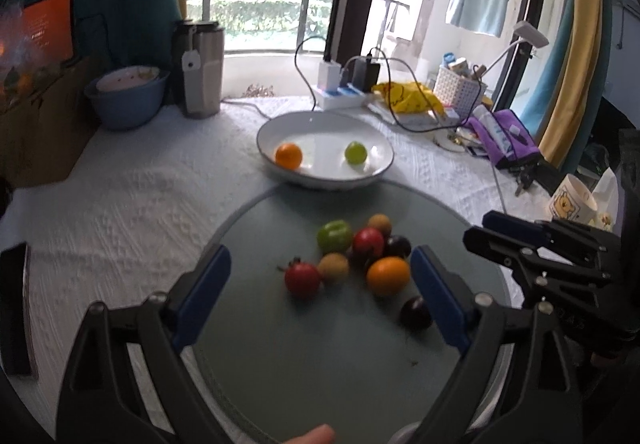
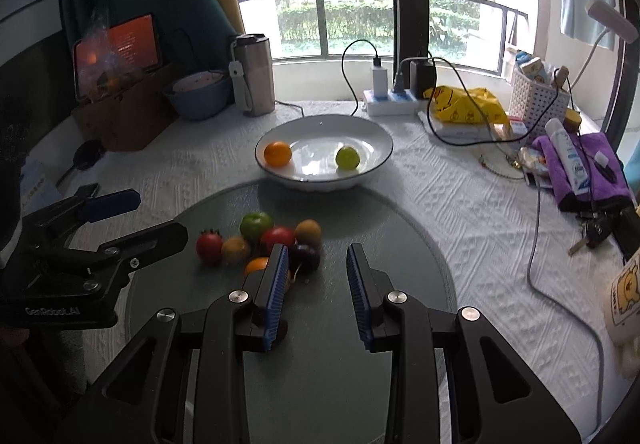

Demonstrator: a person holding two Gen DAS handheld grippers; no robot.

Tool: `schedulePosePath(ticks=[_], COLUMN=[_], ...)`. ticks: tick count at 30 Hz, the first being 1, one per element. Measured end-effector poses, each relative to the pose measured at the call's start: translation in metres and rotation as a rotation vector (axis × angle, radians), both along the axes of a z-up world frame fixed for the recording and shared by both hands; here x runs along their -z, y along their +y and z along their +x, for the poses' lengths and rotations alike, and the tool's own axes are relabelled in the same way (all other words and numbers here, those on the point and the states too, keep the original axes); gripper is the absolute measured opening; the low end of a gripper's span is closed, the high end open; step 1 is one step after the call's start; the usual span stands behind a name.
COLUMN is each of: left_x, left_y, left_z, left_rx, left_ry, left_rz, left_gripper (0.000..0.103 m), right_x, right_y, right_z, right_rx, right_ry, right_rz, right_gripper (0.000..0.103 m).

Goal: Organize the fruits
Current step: 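Move both open tools back over the fruit mat, then grasp the large orange with the left tool while the right tool grasps a dark plum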

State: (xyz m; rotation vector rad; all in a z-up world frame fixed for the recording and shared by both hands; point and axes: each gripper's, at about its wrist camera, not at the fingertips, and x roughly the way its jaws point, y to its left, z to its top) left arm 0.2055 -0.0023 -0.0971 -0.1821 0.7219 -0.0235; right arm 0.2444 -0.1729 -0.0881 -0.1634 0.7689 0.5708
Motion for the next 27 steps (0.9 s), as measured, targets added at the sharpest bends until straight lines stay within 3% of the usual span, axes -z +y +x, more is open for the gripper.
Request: schedulePosePath(ticks=[7,11,20,22,24,27], left_x=[0.023,0.038,0.054,0.055,0.055,0.053], left_y=[0.004,0.007,0.012,0.009,0.006,-0.001], left_z=[-0.013,-0.02,-0.021,-0.019,-0.017,-0.011], left_rx=[-0.009,-0.02,-0.041,-0.035,-0.027,-0.015], left_ry=[0.043,0.08,0.124,0.128,0.136,0.14], left_rz=[-0.006,-0.006,-0.011,-0.009,-0.008,-0.006], left_gripper=[0.092,0.092,0.092,0.092,0.092,0.092], right_x=[0.021,0.036,0.055,0.059,0.061,0.058], right_y=[0.007,0.014,0.028,0.028,0.028,0.022], right_z=[-0.009,-0.01,-0.014,-0.013,-0.013,-0.013], right_rx=[-0.02,-0.039,-0.094,-0.104,-0.112,-0.115], right_ry=[0.049,0.085,0.132,0.145,0.151,0.148], right_rz=[-0.02,-0.021,-0.046,-0.05,-0.042,-0.023], right_gripper=[0.033,0.044,0.044,0.044,0.035,0.032])
